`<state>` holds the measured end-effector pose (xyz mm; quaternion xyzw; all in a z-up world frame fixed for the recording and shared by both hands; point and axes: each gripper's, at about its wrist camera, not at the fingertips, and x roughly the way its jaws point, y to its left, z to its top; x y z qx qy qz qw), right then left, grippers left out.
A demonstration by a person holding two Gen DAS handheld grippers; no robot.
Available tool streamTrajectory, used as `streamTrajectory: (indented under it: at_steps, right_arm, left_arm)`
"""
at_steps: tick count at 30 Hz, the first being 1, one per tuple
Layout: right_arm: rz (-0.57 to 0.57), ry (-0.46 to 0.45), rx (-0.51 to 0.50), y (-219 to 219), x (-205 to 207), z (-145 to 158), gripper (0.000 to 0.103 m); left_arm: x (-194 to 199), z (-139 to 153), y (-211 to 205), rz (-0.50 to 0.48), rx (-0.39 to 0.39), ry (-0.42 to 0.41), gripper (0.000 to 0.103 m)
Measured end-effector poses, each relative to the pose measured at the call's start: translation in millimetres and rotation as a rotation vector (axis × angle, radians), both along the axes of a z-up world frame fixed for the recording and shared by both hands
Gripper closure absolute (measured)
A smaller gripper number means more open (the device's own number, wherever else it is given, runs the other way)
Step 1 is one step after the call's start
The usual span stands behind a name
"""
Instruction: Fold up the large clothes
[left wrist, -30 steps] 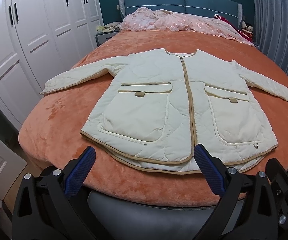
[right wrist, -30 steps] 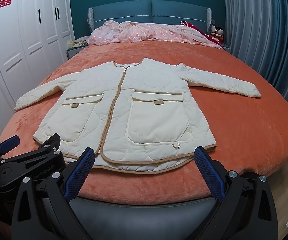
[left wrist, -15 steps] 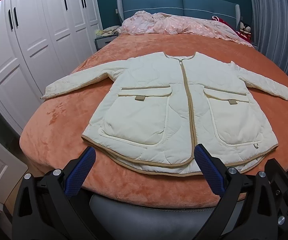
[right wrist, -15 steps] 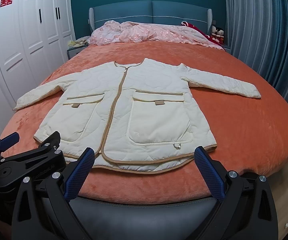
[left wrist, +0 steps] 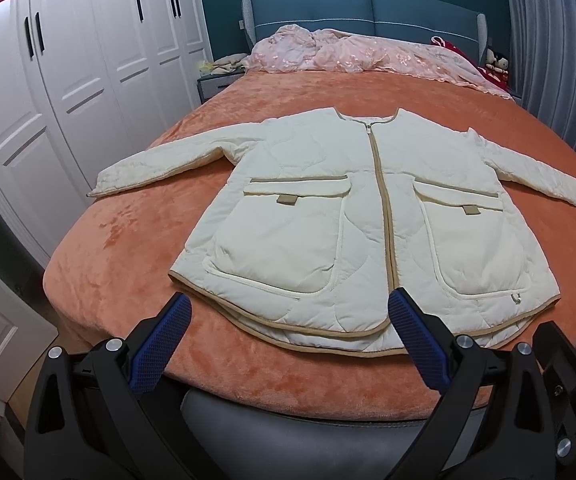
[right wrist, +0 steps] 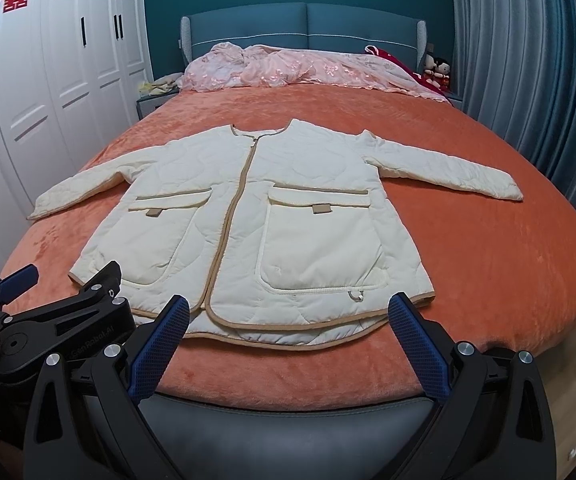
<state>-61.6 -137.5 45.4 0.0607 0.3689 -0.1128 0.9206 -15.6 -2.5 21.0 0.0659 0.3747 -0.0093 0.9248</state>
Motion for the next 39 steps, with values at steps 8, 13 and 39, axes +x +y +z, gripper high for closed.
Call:
streamTrajectory:
  at_steps: [8, 13, 39]
  right_arm:
    - [0.000, -0.001, 0.002, -1.4, 0.1, 0.3, 0.005]
    - [0.000, 0.000, 0.000, -1.0, 0.5, 0.6, 0.005]
    - [0.004, 0.010, 0.001, -3.5, 3.5, -3.0, 0.005]
  left_arm:
    - [-0.3, -0.1, 0.7, 0.003, -0.001, -0.003, 0.007]
    - [-0.1, -1.0, 1.8, 0.004, -0.007, 0.012, 0.007]
    - [6.1, -8.1, 6.0, -0.006, -0.022, 0.055, 0.006]
